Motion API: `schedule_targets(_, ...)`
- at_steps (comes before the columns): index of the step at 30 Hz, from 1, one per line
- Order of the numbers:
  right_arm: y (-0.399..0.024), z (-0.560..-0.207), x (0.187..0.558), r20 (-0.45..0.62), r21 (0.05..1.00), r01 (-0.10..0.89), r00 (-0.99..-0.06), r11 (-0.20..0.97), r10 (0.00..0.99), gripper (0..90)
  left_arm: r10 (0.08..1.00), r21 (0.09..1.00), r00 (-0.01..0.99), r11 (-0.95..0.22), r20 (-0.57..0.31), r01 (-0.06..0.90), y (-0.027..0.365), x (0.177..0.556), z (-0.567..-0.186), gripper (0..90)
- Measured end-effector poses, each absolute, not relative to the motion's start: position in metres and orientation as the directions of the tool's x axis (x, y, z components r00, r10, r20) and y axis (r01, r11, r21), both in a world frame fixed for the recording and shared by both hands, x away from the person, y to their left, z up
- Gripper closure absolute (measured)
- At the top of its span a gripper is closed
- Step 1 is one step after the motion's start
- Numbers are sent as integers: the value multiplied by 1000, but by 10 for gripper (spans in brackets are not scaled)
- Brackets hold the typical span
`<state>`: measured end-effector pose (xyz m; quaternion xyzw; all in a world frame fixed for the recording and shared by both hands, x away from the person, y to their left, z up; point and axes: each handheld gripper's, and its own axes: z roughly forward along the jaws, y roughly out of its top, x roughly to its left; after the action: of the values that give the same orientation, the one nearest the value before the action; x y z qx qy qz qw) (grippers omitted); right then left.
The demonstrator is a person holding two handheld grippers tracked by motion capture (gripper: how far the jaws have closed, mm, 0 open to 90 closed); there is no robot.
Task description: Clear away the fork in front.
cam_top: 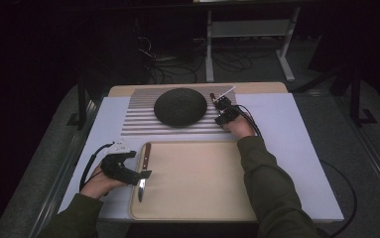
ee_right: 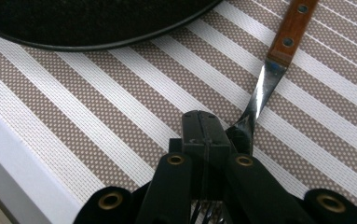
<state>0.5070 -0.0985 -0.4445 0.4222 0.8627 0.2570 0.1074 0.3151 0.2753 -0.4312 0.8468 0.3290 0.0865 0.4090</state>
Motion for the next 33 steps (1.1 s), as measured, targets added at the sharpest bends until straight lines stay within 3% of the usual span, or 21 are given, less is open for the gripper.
schedule_targets(24,-130,-443,511,-6,515,709,-558,481,830,895,629,748,768,-449,-124,489,276,315,-432,0)
schedule_targets(33,-137,-432,498,50,567,689,-576,452,816,894,631,746,766,-450,-124,491,276,315,-432,0)
